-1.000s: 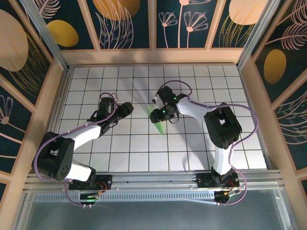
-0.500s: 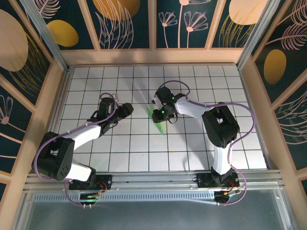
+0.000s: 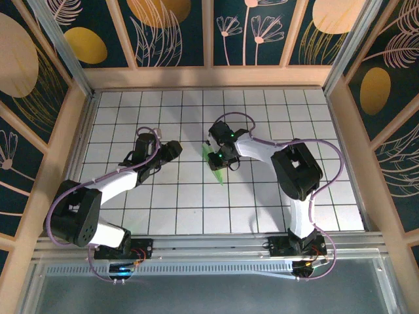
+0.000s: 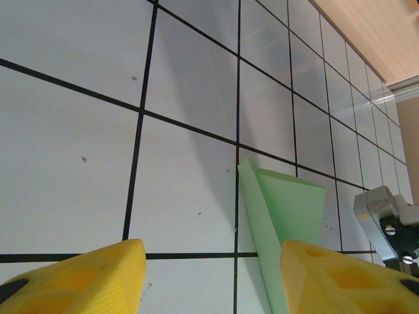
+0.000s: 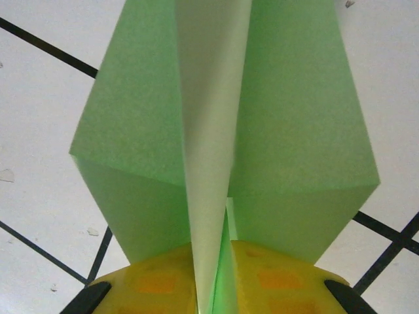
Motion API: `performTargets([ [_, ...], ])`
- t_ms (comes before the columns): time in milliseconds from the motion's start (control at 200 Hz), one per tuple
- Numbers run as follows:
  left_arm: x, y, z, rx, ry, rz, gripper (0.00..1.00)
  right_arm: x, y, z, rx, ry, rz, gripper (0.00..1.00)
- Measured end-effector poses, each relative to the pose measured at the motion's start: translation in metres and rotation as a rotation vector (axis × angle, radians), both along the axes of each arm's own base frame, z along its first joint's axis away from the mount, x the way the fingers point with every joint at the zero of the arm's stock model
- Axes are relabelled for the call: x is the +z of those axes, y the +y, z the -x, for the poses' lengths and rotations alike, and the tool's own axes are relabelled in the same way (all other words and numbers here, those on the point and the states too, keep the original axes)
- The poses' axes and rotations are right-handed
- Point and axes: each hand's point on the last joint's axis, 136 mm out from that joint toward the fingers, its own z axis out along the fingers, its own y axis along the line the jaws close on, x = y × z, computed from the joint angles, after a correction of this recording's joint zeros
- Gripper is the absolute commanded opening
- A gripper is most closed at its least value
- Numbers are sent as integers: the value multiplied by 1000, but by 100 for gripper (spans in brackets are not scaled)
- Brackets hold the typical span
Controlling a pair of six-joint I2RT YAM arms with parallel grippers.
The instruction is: Fold a paper plane with a square sheet of paper (fold left side to right side)
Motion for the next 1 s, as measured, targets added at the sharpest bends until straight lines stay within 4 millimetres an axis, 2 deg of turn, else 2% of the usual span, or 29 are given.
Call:
performTargets([
  [470, 0, 2, -1, 7, -2, -7, 57, -10, 0, 2, -41, 18, 27, 8],
  [701, -4, 9, 0, 22, -2, -58, 59, -9, 1, 0, -118, 38, 20, 8],
  [1001, 15, 21, 1, 47, -64, -116, 61, -11, 4, -6, -183, 49, 27, 7],
])
